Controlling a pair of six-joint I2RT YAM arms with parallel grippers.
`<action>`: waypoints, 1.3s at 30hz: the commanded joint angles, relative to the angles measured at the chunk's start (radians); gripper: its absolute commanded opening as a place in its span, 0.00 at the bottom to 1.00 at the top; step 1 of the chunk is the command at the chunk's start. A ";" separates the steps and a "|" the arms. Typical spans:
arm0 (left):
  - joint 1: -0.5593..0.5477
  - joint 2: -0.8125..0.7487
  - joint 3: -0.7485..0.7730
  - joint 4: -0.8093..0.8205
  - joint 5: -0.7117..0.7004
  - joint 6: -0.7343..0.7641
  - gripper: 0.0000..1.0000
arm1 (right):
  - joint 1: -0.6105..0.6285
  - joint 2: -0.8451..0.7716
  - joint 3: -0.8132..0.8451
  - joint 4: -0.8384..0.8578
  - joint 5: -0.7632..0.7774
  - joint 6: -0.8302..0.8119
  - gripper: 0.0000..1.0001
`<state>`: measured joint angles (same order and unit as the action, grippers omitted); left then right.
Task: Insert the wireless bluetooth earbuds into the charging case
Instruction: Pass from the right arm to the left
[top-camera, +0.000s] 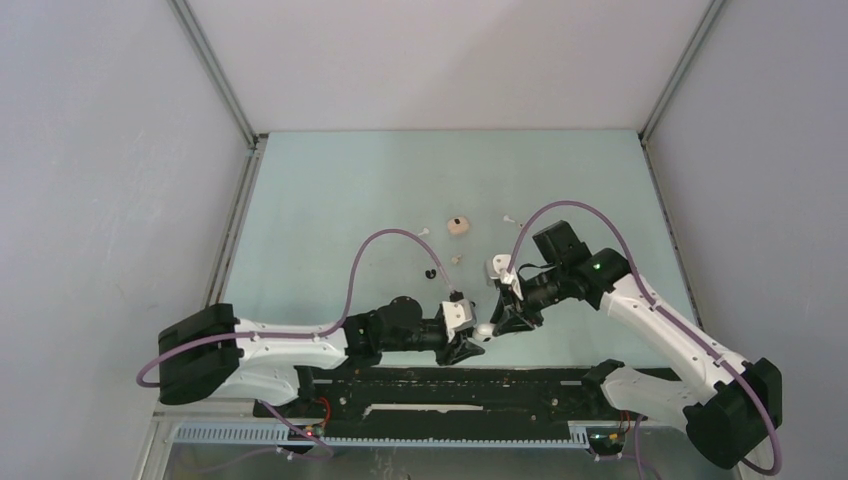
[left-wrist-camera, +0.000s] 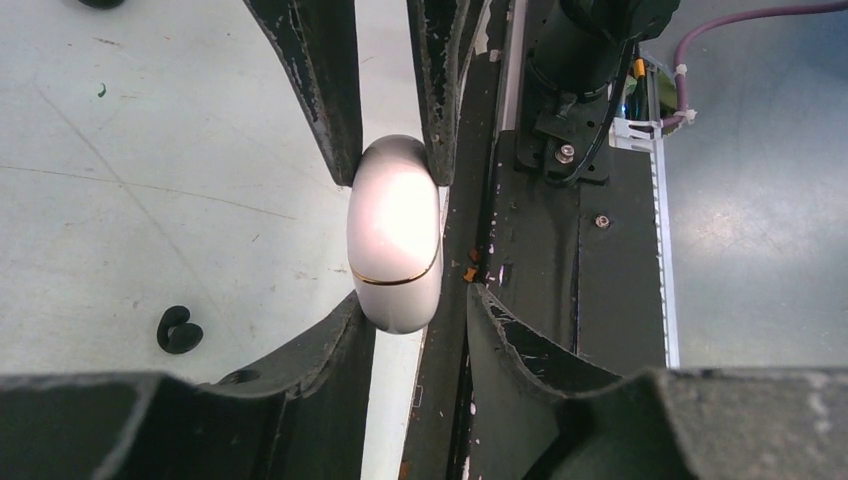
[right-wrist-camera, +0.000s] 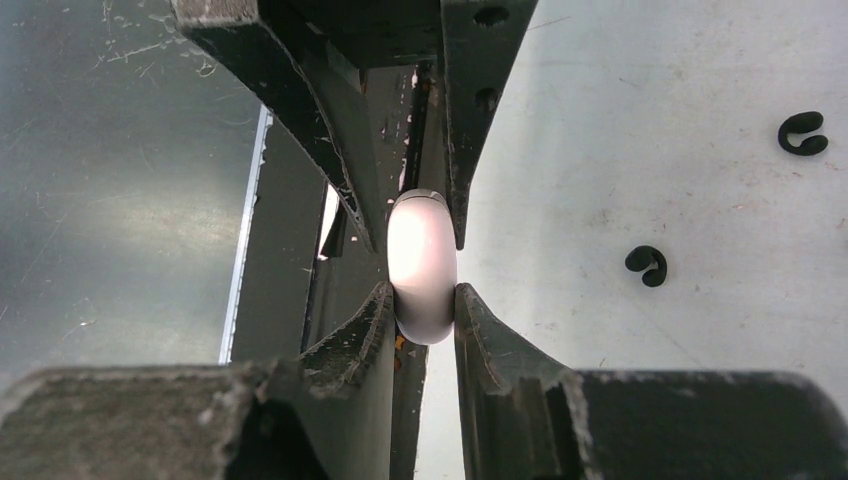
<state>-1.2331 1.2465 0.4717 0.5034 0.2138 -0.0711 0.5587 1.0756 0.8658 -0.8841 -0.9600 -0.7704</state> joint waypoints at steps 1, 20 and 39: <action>-0.008 0.023 0.053 0.053 0.012 -0.007 0.43 | 0.008 -0.027 0.005 0.027 0.005 0.005 0.06; -0.008 0.004 0.085 -0.065 -0.036 0.034 0.42 | 0.047 -0.020 -0.010 0.037 0.063 0.000 0.06; -0.008 0.050 -0.055 0.334 -0.049 -0.014 0.02 | -0.045 -0.065 -0.037 0.046 -0.019 0.033 0.57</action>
<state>-1.2350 1.2903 0.4496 0.6270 0.1814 -0.0708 0.5400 1.0386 0.8467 -0.8658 -0.9352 -0.7483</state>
